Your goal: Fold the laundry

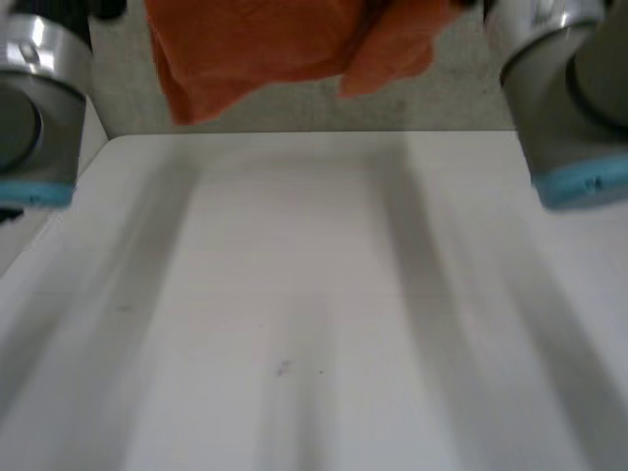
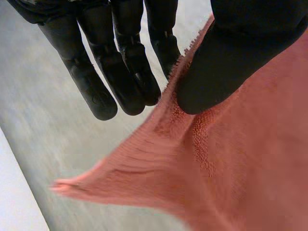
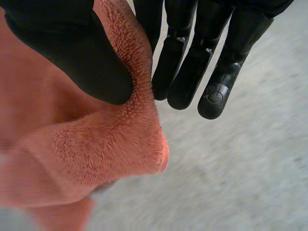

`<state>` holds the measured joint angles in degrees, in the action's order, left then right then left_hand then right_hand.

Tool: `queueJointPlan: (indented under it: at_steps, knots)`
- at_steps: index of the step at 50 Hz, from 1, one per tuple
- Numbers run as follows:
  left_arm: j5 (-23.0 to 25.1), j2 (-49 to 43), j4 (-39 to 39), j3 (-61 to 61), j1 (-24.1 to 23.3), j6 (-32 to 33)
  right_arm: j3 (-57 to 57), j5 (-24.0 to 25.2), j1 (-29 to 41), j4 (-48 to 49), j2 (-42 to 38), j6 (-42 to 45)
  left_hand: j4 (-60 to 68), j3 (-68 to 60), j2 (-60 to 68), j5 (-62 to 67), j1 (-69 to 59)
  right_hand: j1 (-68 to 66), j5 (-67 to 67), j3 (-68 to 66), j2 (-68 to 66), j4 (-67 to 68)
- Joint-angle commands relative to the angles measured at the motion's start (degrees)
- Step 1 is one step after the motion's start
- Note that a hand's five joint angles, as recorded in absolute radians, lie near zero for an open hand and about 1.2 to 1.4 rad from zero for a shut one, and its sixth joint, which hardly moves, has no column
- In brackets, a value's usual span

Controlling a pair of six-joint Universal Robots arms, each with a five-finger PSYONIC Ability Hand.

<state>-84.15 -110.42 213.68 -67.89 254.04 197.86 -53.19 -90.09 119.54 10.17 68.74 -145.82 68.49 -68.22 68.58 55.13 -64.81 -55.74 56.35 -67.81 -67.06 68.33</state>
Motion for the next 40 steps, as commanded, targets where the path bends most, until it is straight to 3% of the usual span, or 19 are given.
queueJointPlan:
  at_steps: [1,13,22,25,27,28,30,40]
  knots:
    - [0.5,-0.5,-0.8,-16.4,0.5,0.5,-14.9,3.1,-1.0,-1.8,-0.5,0.0,11.5,-11.8,11.4,14.9,-15.2,-24.3,13.7,-12.2,-12.9,11.7]
    - [0.7,-1.5,-1.2,-32.5,0.0,4.6,-24.7,3.0,-0.5,-13.0,-11.0,-0.4,11.5,-11.8,11.4,14.9,-15.2,-24.3,13.7,-12.2,-12.9,11.7]
    - [0.7,3.7,-4.0,-36.6,0.8,6.7,-27.6,3.3,-1.2,-21.9,-4.9,-0.4,11.5,-11.8,11.4,14.9,-15.2,-24.3,13.7,-12.2,-12.9,11.7]
    - [0.7,5.7,-4.7,-37.6,2.8,6.7,-29.9,6.3,-1.2,-27.8,-0.9,-0.5,11.5,-11.8,11.4,14.9,-15.2,-24.3,13.7,-12.2,-12.9,11.7]
    - [0.7,7.6,-5.2,-38.1,4.5,6.5,-30.7,8.6,-1.9,-28.4,0.9,-0.8,11.5,-11.8,11.4,14.9,-15.2,9.7,-20.3,21.7,21.0,-22.3]
    - [0.7,7.9,-5.3,-38.1,4.9,6.5,-30.7,8.6,-1.9,-28.4,0.9,-0.8,11.5,-11.8,11.4,14.9,-15.2,9.8,-20.4,21.9,21.1,-22.4]
    - [0.6,8.5,-5.6,-38.3,5.4,6.5,-31.9,10.5,-5.5,-25.7,3.7,-3.0,11.5,-11.8,11.4,14.9,-15.2,30.6,-41.2,42.7,41.9,-43.2]
    - [0.7,13.9,-9.8,-40.0,7.6,6.1,-31.9,12.8,-14.0,-17.0,5.9,-9.8,11.5,-11.8,11.4,14.9,-15.2,31.9,-42.5,43.9,43.2,-44.5]
